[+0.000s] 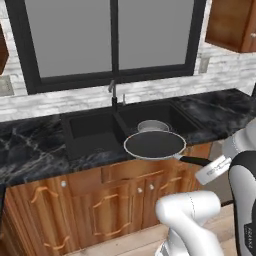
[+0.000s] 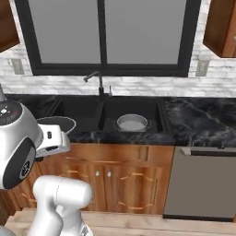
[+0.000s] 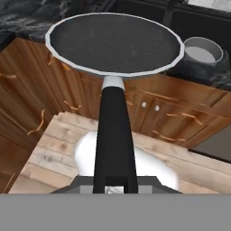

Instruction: Move the pot and pan from the stove into the sink.

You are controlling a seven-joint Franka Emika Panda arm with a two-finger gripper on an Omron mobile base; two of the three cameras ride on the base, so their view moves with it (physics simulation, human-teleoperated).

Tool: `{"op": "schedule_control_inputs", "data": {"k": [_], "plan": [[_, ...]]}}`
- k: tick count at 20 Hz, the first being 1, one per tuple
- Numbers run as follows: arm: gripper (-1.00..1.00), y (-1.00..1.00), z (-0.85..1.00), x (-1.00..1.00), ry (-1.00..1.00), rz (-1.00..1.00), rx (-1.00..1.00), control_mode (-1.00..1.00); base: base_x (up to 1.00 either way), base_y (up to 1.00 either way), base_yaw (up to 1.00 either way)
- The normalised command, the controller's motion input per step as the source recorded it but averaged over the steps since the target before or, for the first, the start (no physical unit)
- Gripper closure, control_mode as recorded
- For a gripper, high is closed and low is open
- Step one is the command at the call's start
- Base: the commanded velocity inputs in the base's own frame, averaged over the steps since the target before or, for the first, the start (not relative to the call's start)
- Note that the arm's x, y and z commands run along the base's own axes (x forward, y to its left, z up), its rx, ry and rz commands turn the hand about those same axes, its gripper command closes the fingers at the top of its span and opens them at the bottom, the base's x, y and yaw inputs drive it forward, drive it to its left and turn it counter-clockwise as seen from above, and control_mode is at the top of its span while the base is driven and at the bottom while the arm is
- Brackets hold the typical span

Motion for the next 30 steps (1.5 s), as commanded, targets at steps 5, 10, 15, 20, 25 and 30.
{"op": "schedule_control_inputs", "data": {"k": [5,10,15,20,25,30], "plan": [[1.00,0.00,0.00,0.00,0.00,0.00,0.00,1.00,0.72,0.53,-0.02],[1.00,0.00,0.00,0.00,0.00,0.00,0.00,1.00,0.70,0.50,-0.02],[1.00,0.00,0.00,0.00,0.00,0.00,0.00,1.00,0.51,0.33,-0.04],[1.00,0.00,0.00,0.01,0.00,0.00,0.00,-1.00,0.00,0.00,0.00],[1.00,0.01,-0.11,0.10,0.04,0.00,0.01,-1.00,0.00,0.00,0.00],[1.00,0.05,-0.30,0.05,0.08,0.00,-0.02,-1.00,0.00,0.00,0.00]]}}
